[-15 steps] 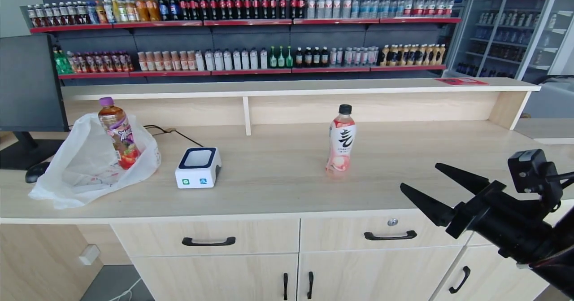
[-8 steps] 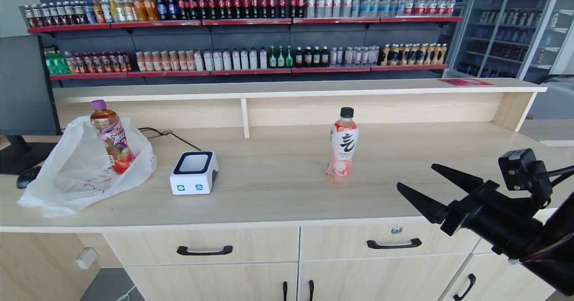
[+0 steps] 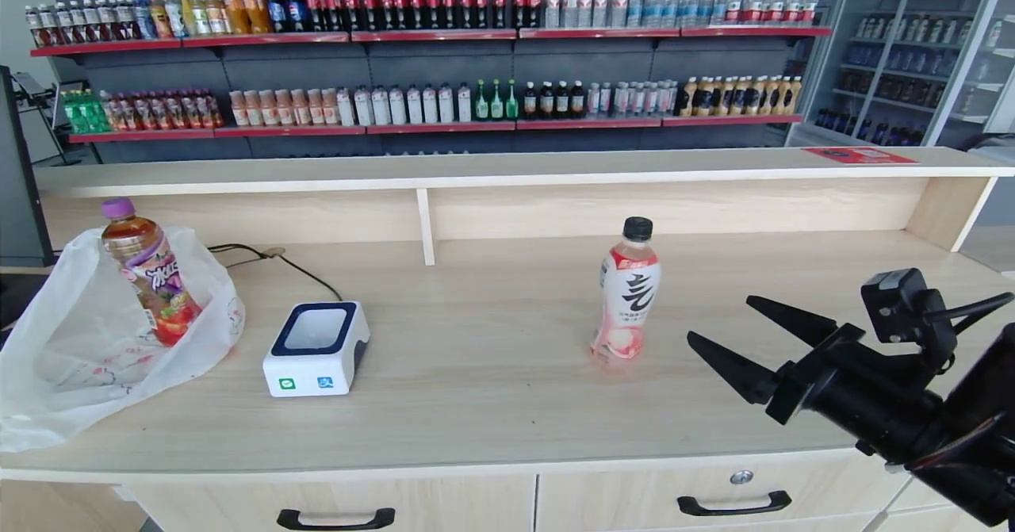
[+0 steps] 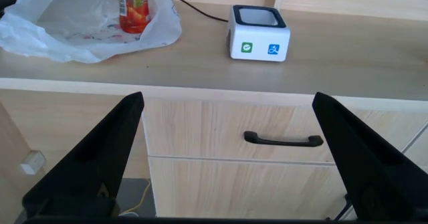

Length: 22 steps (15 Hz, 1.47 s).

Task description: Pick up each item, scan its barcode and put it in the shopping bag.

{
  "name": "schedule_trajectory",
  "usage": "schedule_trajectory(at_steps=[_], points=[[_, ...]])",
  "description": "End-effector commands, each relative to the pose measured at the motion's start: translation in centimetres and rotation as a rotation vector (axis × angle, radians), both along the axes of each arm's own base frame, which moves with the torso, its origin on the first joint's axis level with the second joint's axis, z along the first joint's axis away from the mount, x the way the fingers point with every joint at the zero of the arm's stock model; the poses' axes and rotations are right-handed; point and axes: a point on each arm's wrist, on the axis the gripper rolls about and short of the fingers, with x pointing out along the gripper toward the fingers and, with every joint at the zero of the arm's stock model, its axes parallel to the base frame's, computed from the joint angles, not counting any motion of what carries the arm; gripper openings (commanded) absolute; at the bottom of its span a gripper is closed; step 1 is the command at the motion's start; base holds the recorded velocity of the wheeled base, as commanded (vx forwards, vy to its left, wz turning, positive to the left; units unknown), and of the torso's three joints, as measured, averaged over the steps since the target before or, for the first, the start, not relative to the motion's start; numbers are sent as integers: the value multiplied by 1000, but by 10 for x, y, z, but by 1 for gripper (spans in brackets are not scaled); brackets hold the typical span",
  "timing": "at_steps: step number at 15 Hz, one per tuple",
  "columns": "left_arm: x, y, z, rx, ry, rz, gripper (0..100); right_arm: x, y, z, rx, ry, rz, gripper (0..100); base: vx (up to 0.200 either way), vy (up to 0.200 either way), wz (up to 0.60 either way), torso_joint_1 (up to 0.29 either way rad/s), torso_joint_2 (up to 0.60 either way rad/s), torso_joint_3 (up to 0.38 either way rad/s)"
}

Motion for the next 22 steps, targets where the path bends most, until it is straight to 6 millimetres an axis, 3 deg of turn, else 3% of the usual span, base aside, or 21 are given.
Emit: schedule_trajectory(at_steps=[1, 6, 12, 17, 22], points=[[0, 0, 0, -1, -1, 1, 100, 0, 2, -3, -4, 13, 9, 100, 0, 0, 0, 0, 0, 0], [0, 0, 0, -1, -1, 1, 100, 12, 6, -9, -39, 15, -22, 100, 0, 0, 0, 0, 0, 0], [0, 0, 0, -2, -1, 1, 100, 38, 63, -12, 89, 32, -268, 100, 0, 0, 0, 0, 0, 0], [0, 0, 0, -2, -2, 1, 100, 52, 76, -26, 70, 51, -273, 100, 0, 0, 0, 0, 0, 0], [0, 0, 0, -1, -1, 1, 100, 52, 85, -31, 66, 64, -245, 100, 0, 0, 0, 0, 0, 0]])
